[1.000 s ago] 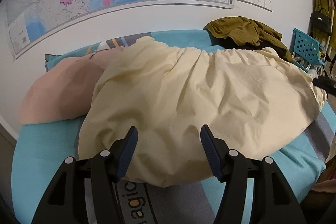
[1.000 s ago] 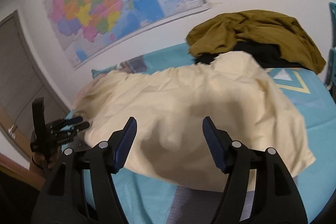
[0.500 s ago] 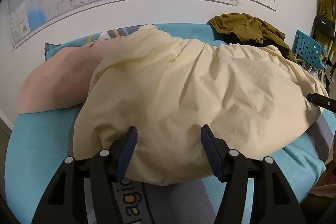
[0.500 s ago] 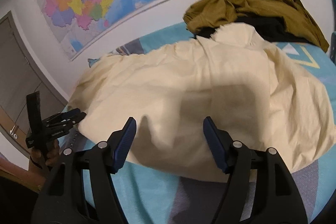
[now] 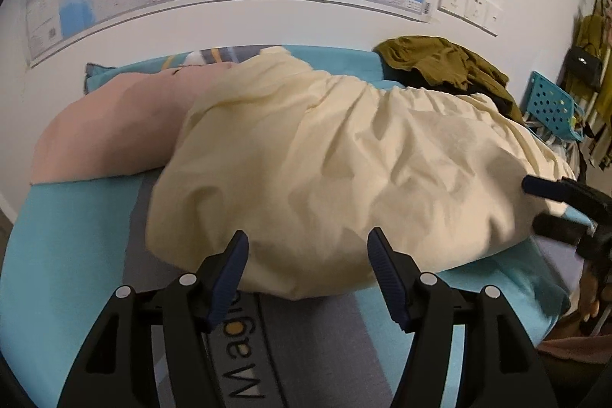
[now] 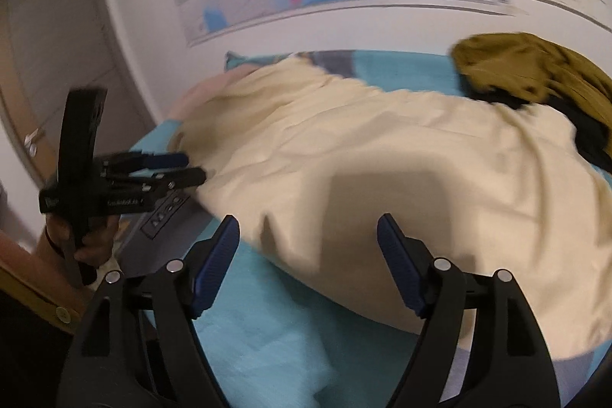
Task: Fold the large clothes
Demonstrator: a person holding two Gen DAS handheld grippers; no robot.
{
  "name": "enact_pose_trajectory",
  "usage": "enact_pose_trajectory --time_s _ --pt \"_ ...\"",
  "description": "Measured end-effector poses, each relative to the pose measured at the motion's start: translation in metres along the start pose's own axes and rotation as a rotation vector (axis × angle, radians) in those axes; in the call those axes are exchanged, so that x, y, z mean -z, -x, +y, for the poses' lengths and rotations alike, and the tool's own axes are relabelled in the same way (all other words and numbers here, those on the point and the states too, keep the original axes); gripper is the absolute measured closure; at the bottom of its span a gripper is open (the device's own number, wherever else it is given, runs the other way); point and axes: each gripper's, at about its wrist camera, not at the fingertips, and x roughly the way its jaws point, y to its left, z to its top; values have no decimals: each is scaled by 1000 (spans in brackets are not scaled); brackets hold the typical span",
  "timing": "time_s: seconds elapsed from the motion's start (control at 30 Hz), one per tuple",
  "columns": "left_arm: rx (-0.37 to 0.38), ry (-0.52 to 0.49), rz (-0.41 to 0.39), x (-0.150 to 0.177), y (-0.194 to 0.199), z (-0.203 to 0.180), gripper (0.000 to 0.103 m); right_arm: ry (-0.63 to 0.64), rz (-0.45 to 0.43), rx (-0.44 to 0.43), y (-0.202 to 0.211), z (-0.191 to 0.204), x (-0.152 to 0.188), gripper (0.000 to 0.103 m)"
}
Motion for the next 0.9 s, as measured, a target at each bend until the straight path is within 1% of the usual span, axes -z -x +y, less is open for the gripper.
enact_pose_trajectory --time_s 0.07,0.17,0.23,0.27,0.37,0.43,0.5,0.53,0.57,0.63,0.73,0.83,0.87,0.9 --pt "5 9 7 2 -2 4 41 63 23 -7 -15 14 0 25" --pt "40 41 24 4 -12 12 41 123 73 28 -38 21 3 25" --pt "79 101 44 4 -18 22 42 121 99 41 -46 20 4 25" --pt "86 109 43 3 -17 23 42 118 98 42 -45 20 3 25" --pt "80 92 34 5 -11 20 42 137 88 39 -37 25 0 26" --pt "73 83 25 6 -4 20 42 144 55 18 -29 30 -6 26" --pt "83 88 17 6 3 21 42 200 32 -6 -25 43 -13 25" --pt "86 91 14 5 5 22 42 238 27 2 -27 50 -15 24" --pt "89 94 11 6 8 23 42 265 31 10 -31 56 -17 22" --pt "84 92 17 10 12 23 42 307 57 20 -43 66 -17 22" --pt "76 99 27 18 18 26 40 394 111 31 -66 79 -13 20" --pt "111 133 50 27 21 32 38 500 122 110 -85 89 -5 19" --pt "124 142 61 30 20 33 38 530 121 142 -90 91 -4 19" --pt "140 151 72 32 18 34 38 547 120 165 -94 91 -3 23"
